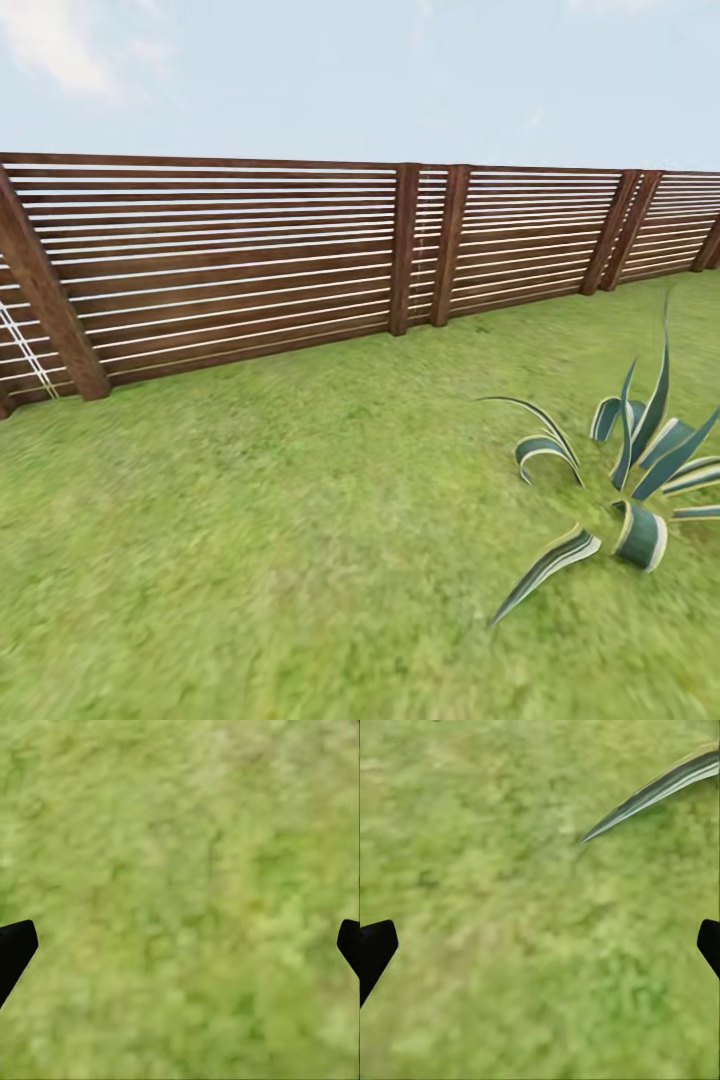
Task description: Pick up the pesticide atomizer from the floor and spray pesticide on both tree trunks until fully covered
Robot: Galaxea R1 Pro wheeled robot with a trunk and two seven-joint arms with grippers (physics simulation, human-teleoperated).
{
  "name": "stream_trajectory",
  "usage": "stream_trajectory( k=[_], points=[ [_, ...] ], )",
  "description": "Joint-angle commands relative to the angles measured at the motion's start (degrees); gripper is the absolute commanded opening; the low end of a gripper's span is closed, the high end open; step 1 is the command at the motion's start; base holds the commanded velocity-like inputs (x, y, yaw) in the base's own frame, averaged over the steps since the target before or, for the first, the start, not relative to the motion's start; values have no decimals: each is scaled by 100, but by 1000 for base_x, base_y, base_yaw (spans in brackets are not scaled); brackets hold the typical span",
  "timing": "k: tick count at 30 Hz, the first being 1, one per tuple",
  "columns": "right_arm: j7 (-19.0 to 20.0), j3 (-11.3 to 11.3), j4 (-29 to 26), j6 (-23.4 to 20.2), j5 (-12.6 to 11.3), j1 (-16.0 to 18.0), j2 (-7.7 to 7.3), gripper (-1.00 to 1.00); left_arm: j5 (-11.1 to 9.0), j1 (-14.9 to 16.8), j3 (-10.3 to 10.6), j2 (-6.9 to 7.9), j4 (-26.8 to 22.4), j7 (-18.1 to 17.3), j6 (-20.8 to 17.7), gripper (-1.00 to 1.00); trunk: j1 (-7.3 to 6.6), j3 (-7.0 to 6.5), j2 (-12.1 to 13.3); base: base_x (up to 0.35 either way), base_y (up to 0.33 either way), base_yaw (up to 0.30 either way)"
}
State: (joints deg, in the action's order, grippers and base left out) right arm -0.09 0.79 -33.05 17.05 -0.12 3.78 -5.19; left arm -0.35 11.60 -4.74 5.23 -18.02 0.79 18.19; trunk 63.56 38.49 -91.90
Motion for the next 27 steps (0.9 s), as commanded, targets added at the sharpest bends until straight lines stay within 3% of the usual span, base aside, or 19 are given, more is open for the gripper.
stream_trajectory(
  k=[1, 12, 27],
  points=[
    [0, 0, 0, 0, -2, 0, 0, 100, 0, 0, 0, -1, 0, -2, 0, 100, 0, 0, 0, 335, 142, 0],
    [0, 0, 0, 0, 3, 0, 0, 100, 0, 0, 0, 0, 0, 0, 0, 100, 0, 0, 0, 335, 142, -27],
    [0, 0, 2, 0, 3, 0, 0, 100, 0, 0, 0, 0, 0, 0, 0, 100, 0, 0, 0, 335, 142, -231]
  ],
)
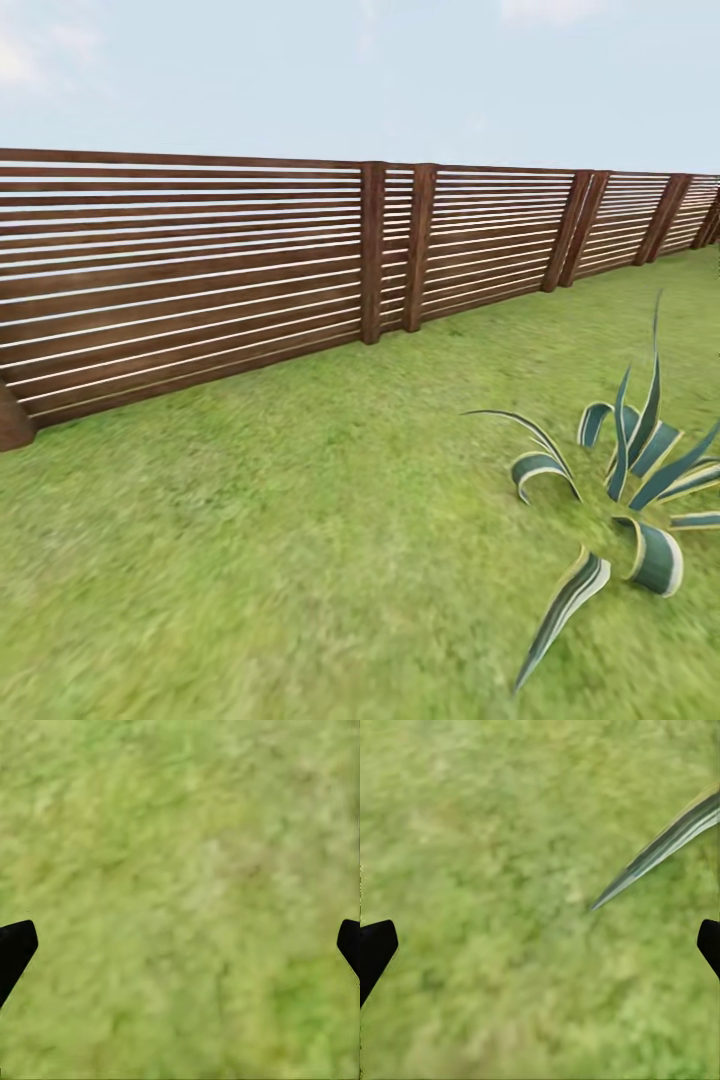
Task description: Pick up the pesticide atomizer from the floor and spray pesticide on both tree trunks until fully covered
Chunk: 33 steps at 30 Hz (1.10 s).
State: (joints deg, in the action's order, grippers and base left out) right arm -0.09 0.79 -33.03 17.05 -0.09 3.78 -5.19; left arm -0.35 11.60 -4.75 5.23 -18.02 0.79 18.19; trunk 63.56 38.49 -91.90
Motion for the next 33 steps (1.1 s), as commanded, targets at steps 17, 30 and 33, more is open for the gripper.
stream_trajectory(
  k=[17, 30, 33],
  points=[
    [0, -9, 161, 0, -5, 0, 0, 100, 0, 0, 0, 13, 0, -6, 0, 100, 0, 0, 0, 335, 142, -5],
    [0, -9, 165, 11, -3, 0, 0, 100, 0, 0, 0, 14, 0, -2, 0, 100, 0, 0, 0, 334, 141, 0],
    [0, -9, 165, 10, -4, 0, 0, 100, 0, 0, 0, 14, 0, 0, 0, 100, 0, 0, 0, 334, 142, 0]
  ],
)
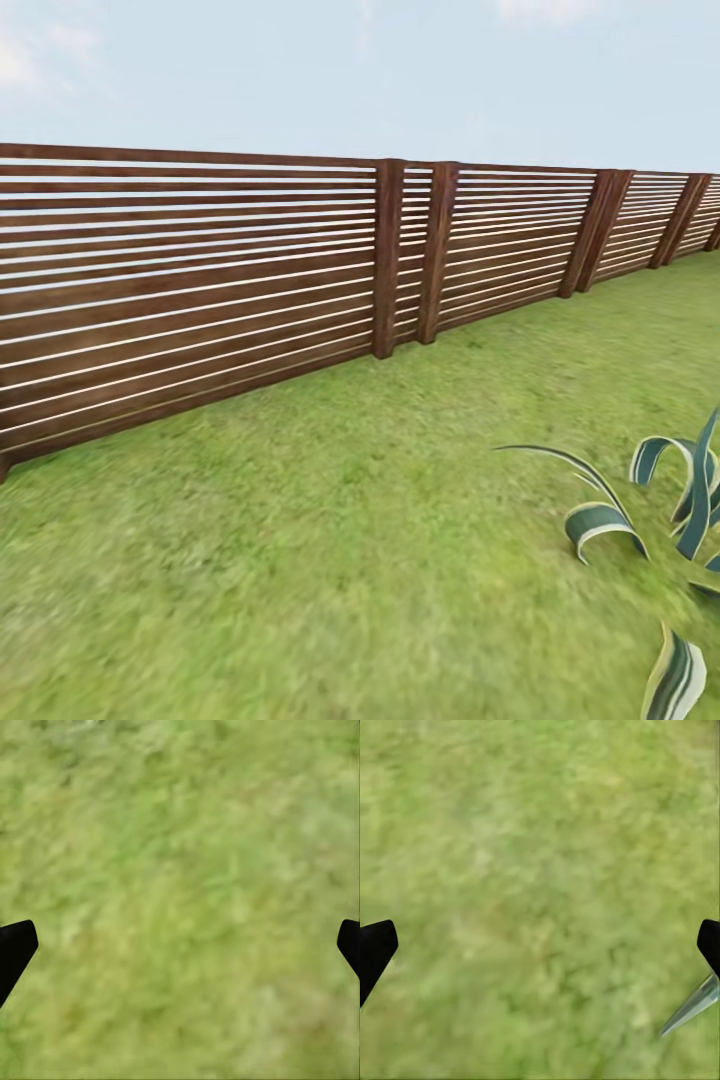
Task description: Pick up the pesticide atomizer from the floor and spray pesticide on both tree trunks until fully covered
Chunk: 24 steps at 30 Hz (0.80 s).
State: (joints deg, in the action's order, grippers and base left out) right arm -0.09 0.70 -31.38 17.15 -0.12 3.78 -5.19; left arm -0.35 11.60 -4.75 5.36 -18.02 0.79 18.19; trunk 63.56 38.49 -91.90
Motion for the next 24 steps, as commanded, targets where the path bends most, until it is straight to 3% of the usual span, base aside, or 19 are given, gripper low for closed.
stream_trajectory(
  k=[1, 8, 24],
  points=[
    [0, 0, 0, 0, -1, 0, 0, 100, 0, 0, 0, 0, 0, 0, 0, 100, 0, 0, 0, 334, 142, 0],
    [0, 0, 0, -1, -1, 0, 0, 100, 0, 0, 0, 0, 0, -2, 0, 100, 0, 0, 0, 334, 142, -101],
    [0, 0, 0, -2, -2, 0, 0, 100, 0, -1, 0, 0, 0, 0, 0, 100, 0, 0, 0, 334, 142, -285]
  ],
)
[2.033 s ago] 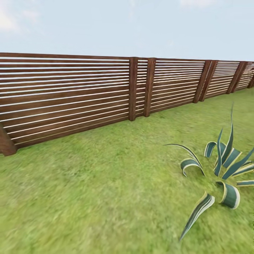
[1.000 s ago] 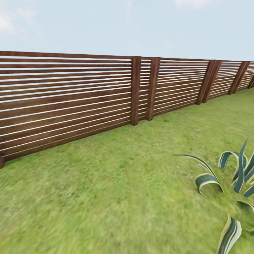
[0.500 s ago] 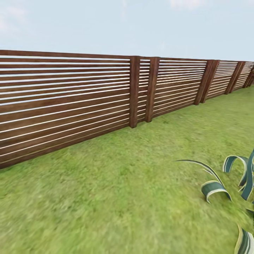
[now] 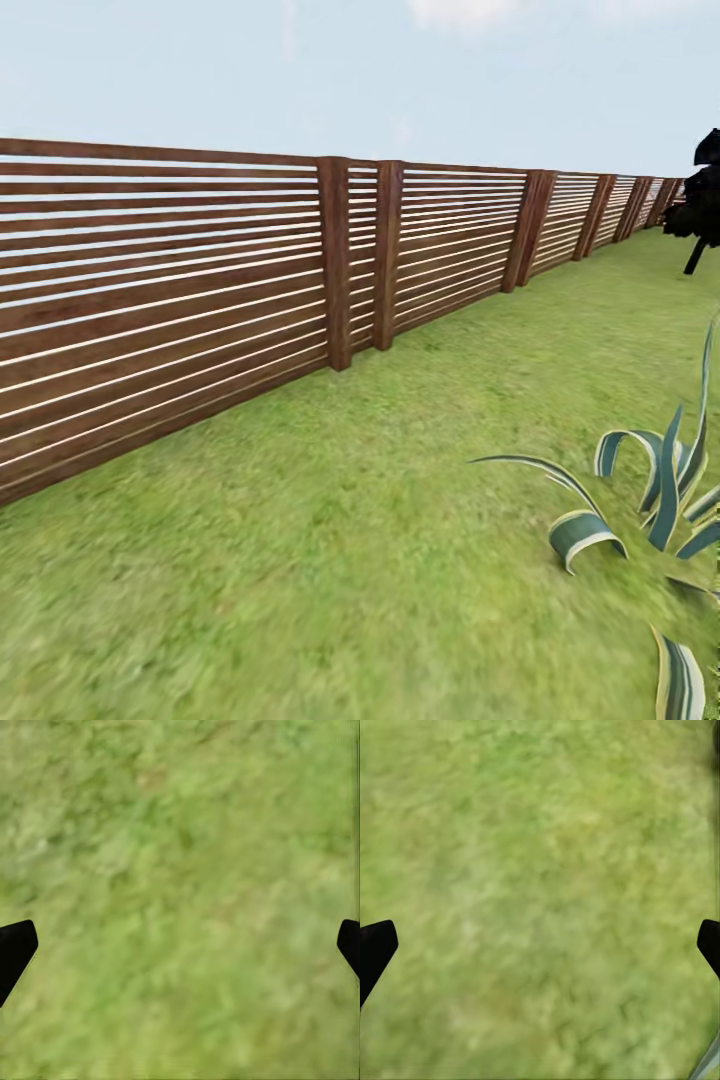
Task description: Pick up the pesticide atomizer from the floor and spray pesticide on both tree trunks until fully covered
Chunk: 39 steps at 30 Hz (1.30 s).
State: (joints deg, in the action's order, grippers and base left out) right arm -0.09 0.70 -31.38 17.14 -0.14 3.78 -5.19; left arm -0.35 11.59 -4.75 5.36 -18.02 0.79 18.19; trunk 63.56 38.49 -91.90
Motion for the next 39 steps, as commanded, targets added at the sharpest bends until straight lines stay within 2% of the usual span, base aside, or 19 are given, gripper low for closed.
stream_trajectory(
  k=[1, 16, 39],
  points=[
    [0, 0, 0, 0, -1, 0, 0, 100, 0, 0, 0, 0, 0, 0, 0, 100, 0, 0, 0, 334, 141, -295],
    [0, 0, 0, 0, -2, 0, 0, 100, 0, 1, 0, 0, 0, 0, 0, 100, 0, 0, 0, 334, 141, -275],
    [-9, 9, 35, 26, 21, 0, 0, 100, 0, 1, 0, 0, 0, 0, 0, 100, 0, 0, 0, 334, 142, -12]
  ],
)
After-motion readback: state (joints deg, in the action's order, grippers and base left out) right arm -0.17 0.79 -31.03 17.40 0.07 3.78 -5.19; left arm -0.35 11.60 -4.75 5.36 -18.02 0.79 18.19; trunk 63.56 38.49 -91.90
